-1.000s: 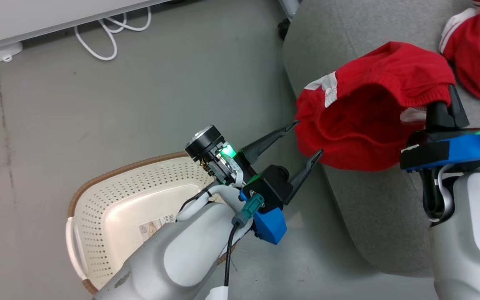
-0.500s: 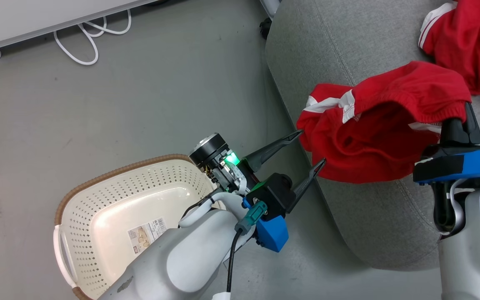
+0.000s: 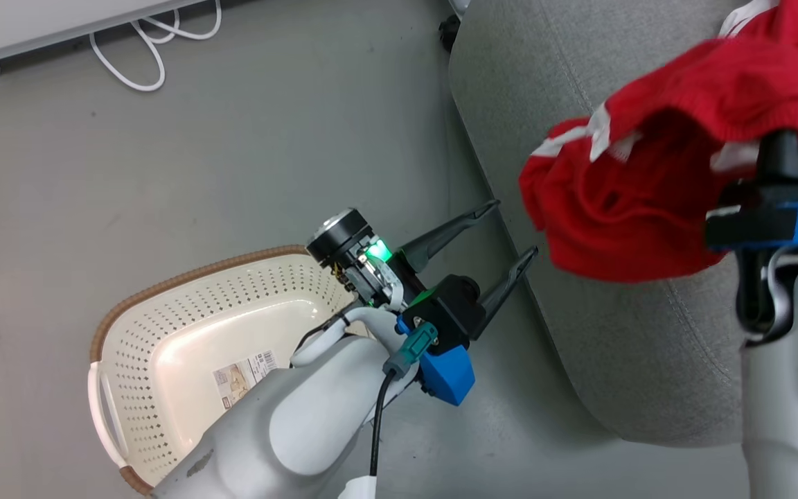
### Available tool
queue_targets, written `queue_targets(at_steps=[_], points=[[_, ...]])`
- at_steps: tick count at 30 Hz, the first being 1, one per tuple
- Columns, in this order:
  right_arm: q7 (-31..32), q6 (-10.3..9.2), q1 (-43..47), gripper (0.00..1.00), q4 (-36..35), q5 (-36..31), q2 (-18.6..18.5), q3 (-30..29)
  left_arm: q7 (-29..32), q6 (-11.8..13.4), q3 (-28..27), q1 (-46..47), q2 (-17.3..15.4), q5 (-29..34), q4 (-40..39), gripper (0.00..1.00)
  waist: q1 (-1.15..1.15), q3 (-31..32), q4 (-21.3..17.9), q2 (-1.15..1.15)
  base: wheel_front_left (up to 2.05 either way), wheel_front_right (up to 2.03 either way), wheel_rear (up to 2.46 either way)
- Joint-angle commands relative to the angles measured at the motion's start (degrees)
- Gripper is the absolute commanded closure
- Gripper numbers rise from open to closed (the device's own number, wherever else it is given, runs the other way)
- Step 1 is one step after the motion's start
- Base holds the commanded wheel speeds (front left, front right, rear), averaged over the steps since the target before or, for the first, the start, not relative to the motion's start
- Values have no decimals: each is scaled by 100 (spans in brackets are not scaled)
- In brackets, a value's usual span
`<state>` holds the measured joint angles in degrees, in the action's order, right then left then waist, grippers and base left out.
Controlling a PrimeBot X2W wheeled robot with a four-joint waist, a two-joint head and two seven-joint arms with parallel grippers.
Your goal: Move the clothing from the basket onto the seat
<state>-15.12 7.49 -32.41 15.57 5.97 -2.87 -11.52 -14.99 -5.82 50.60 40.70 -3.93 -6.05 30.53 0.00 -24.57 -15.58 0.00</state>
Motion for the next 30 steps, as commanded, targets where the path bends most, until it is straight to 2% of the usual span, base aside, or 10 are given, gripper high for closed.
queue_targets(at_steps=[1, 5, 10, 13, 17, 21, 23, 27, 30], points=[[-3, 1, -242, 100, -115, -56, -45, -3, -29, 31, -51, 109, -53, 17, -35, 0, 0, -89, -5, 0, 0, 0, 0], [-3, 1, -870, 100, -362, -169, -308, -36, -29, 52, -77, 234, -99, 63, -77, 0, 0, -326, 0, 0, 0, 0, 0], [-3, 1, -1833, 100, -687, -135, -736, -475, -29, 66, -116, 425, -186, 103, -110, 0, 0, -721, 8, 0, 0, 0, 0], [-3, 1, -2417, 100, -864, -74, -1022, -928, -29, 76, -132, 556, -241, 129, -131, 0, 0, -996, 11, 0, 0, 0, 0], [-3, 1, -2966, 100, -901, 15, -1605, -1517, -28, 105, -152, 734, -289, 169, -170, 0, 0, -1385, 8, 0, 0, 0, 0], [-2, 1, -3170, 100, -662, 78, -2209, -2069, -19, 119, -151, 906, -352, 215, -186, 0, 0, -1702, -7, 0, 0, 0, 0], [-3, 1, -3142, 100, -514, 99, -2393, -2415, -16, 127, -143, 970, -375, 232, -201, 0, 0, -1814, -18, 0, 0, 0, 0], [-1, 1, -2752, 100, -170, 30, -2472, -2782, -6, 134, -131, 1065, -430, 251, -217, 0, 0, -1970, -62, 0, 0, 0, 0], [-2, 1, -2535, 100, 48, -42, -2320, -2876, 0, 126, -110, 1114, -439, 247, -228, 0, 0, -2056, -84, 0, 0, 0, 0]])
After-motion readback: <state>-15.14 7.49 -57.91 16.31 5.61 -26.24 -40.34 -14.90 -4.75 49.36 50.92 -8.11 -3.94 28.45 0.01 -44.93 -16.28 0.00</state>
